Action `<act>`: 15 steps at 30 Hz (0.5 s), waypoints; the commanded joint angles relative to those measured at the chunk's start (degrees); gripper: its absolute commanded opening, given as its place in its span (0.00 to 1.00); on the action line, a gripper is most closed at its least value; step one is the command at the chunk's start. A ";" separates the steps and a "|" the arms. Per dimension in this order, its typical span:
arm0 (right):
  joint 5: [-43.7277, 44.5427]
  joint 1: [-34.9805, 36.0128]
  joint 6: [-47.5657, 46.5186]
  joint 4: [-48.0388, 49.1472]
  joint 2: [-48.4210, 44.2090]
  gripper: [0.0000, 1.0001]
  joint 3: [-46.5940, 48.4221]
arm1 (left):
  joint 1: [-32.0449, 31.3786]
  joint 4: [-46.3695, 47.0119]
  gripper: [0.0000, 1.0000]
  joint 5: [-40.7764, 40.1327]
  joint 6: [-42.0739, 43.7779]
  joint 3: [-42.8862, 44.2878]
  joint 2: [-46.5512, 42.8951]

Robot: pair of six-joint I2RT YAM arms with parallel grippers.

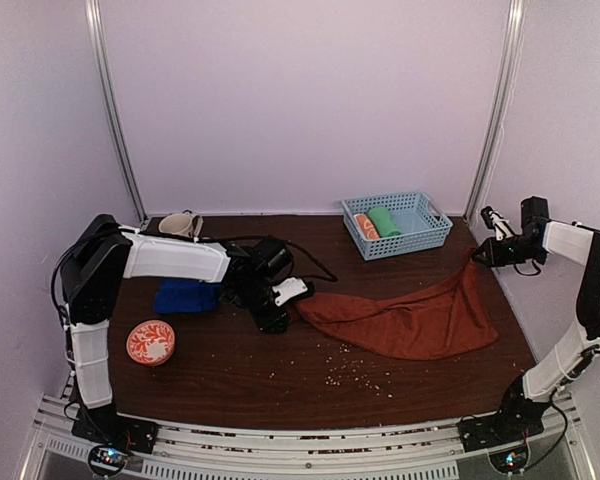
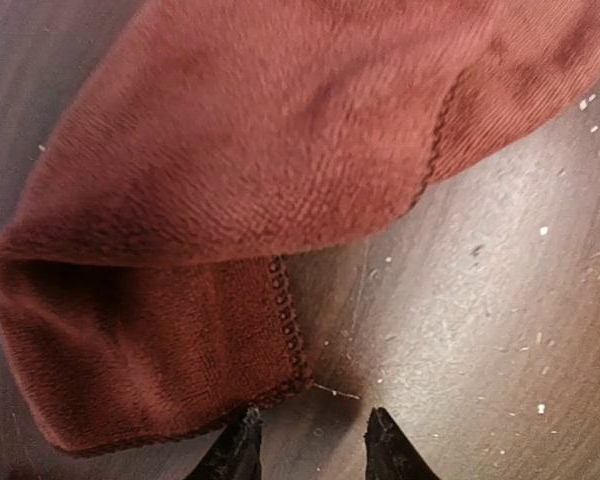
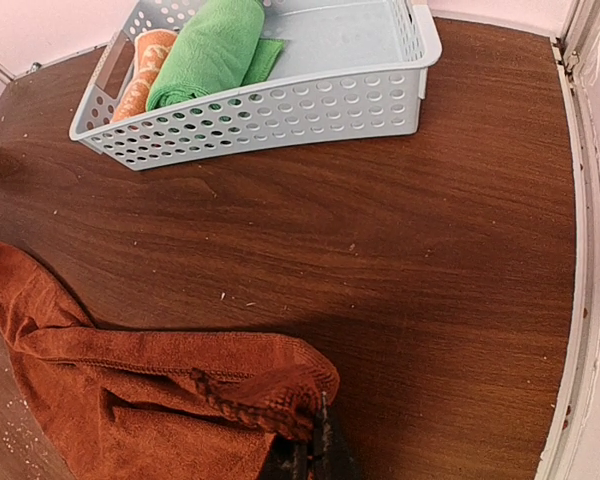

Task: Roll the towels
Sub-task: Adjust the towel at the center of the board, then pick up the towel from the center of the board.

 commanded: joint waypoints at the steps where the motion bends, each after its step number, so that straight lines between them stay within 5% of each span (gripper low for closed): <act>1: -1.21 0.26 -0.06 1.19 -0.21 0.00 -0.25 | 0.26 -1.90 0.37 -1.37 2.06 2.64 2.00; 15: -1.48 0.28 -0.05 1.01 0.91 0.00 -0.11 | 0.19 -0.16 0.24 -6.14 2.22 4.66 4.07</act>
